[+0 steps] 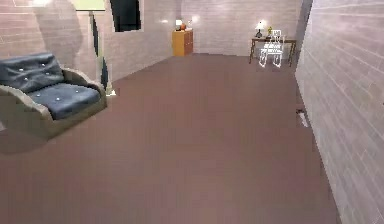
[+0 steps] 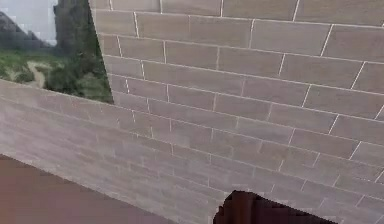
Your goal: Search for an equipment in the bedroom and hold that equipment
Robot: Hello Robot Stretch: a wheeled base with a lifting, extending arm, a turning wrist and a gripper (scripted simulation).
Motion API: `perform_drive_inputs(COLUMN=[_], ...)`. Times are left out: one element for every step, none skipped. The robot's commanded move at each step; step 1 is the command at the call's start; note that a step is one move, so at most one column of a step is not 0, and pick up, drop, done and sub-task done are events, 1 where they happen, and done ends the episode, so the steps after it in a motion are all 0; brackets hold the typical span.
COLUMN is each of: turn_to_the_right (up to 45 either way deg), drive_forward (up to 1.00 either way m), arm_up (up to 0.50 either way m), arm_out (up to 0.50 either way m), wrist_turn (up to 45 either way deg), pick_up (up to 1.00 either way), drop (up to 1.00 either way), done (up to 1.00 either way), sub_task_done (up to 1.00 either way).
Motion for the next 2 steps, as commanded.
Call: perform_drive_inputs(turn_to_the_right=[0.0, 0.0], drive_forward=[1.0, 1.0], arm_up=[0.0, 0.0], arm_out=[0.0, 0.0], wrist_turn=[0.0, 0.0], pick_up=[0.0, 0.0], drop=[0.0, 0.0], done=[0.0, 0.0], sub_task_done=[0.0, 0.0])
